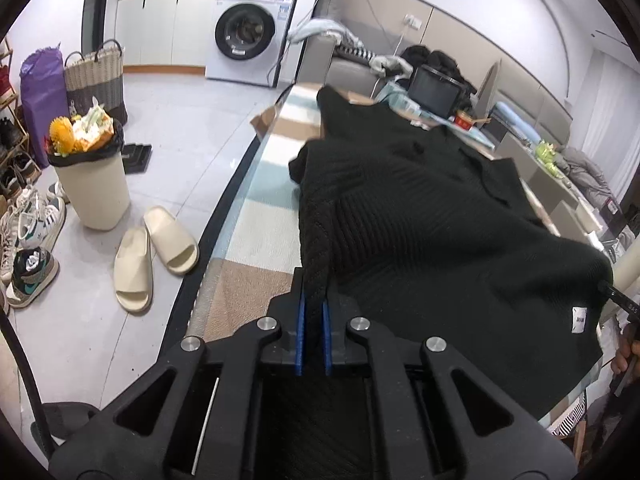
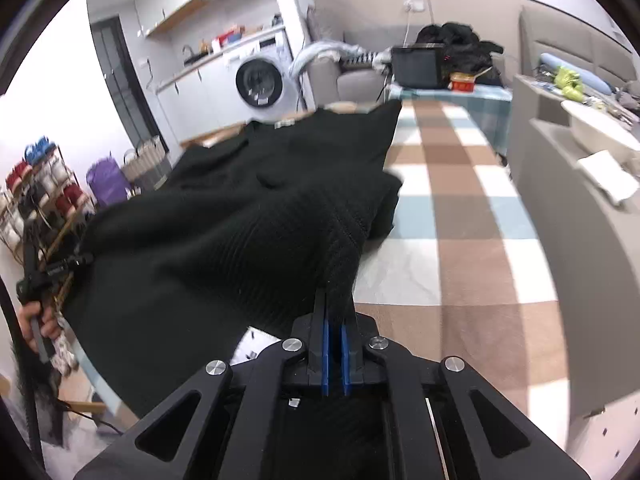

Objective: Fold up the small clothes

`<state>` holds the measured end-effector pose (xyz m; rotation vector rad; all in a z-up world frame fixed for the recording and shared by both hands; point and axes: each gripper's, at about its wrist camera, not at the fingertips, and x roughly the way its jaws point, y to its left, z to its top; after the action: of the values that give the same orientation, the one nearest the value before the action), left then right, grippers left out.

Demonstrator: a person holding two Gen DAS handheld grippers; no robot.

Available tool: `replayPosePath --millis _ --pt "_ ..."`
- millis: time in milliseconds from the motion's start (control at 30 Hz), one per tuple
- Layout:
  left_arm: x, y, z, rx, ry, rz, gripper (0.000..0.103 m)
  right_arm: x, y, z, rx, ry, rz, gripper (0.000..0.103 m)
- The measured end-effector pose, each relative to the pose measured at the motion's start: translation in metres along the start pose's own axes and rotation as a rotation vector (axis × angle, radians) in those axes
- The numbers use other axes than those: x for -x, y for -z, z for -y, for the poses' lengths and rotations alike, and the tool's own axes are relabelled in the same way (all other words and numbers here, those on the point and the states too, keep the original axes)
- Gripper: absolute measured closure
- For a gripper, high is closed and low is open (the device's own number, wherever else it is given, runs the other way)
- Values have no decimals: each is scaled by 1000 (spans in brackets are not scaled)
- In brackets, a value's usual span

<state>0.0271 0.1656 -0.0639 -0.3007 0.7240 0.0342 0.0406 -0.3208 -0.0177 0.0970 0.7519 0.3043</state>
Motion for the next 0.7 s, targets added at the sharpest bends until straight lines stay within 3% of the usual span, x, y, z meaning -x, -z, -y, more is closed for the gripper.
replayPosePath --millis 167,367,700 --pt "36 -2 4 -8 12 71 99 38 0 -16 15 -38 74 99" --pt "59 -8 5 -14 22 107 99 44 -8 -24 8 -26 120 99" --pt "51 -28 9 -10 18 115 99 31 -18 -6 -77 7 125 99"
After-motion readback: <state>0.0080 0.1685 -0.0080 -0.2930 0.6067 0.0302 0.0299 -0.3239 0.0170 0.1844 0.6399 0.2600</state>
